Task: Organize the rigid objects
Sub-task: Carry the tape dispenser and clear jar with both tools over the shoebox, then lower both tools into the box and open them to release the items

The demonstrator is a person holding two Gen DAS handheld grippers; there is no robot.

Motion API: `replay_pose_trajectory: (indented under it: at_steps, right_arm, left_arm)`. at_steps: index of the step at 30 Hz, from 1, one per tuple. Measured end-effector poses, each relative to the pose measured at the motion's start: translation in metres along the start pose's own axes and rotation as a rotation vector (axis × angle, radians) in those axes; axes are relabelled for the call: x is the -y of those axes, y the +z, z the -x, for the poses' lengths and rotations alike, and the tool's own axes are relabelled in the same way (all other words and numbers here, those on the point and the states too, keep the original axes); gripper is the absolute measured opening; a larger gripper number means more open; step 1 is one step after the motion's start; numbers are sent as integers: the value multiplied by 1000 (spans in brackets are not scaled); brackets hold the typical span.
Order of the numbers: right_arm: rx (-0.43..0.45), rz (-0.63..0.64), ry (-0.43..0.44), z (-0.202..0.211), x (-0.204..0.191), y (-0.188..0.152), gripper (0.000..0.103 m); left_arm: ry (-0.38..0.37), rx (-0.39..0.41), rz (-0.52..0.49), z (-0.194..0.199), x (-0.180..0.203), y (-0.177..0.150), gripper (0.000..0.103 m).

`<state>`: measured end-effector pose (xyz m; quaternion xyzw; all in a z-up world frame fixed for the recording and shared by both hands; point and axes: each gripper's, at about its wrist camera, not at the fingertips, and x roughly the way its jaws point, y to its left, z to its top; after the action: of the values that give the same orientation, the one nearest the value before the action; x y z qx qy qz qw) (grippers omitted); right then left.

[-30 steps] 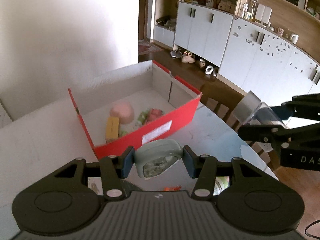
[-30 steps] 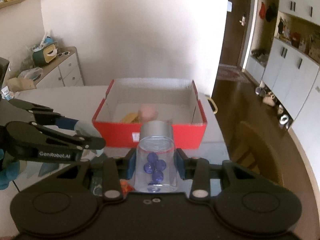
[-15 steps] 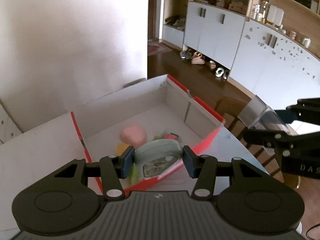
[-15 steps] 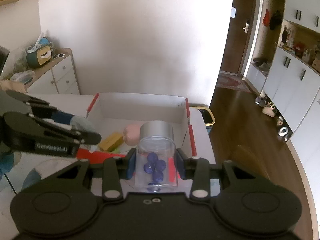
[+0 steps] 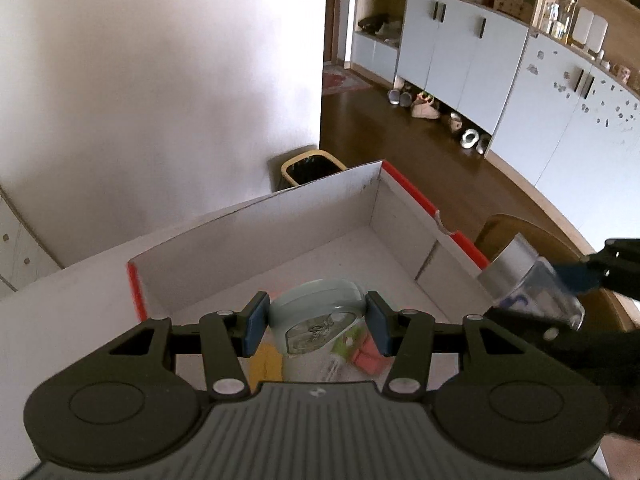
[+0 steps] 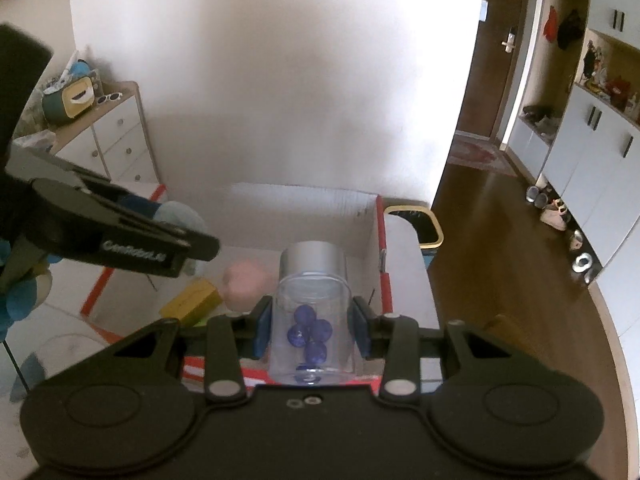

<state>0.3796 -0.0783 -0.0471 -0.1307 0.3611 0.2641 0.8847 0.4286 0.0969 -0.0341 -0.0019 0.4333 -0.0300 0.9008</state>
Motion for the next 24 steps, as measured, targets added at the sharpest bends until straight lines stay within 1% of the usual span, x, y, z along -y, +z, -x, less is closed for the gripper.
replay_pose_trajectory:
  at_steps: [7, 14, 19, 22, 24]
  right_arm:
    - [-43, 8, 9, -37, 4, -1, 39]
    - [-83, 26, 11, -67, 2, -2, 39]
    - [-99, 39, 13, -79, -2, -4, 39]
    - [-109, 50, 10, -83, -5, -6, 40]
    - [-114, 57, 10, -86, -8, -7, 40]
  left_arm:
    - [7, -28, 16, -36, 2, 18, 51]
    - [5, -57, 17, -67, 4, 28, 51]
    - [-4, -63, 53, -83, 1, 31, 51]
    - [-12, -41, 64, -87, 0, 32, 51]
    - [-31, -36, 86, -90, -3, 32, 51]
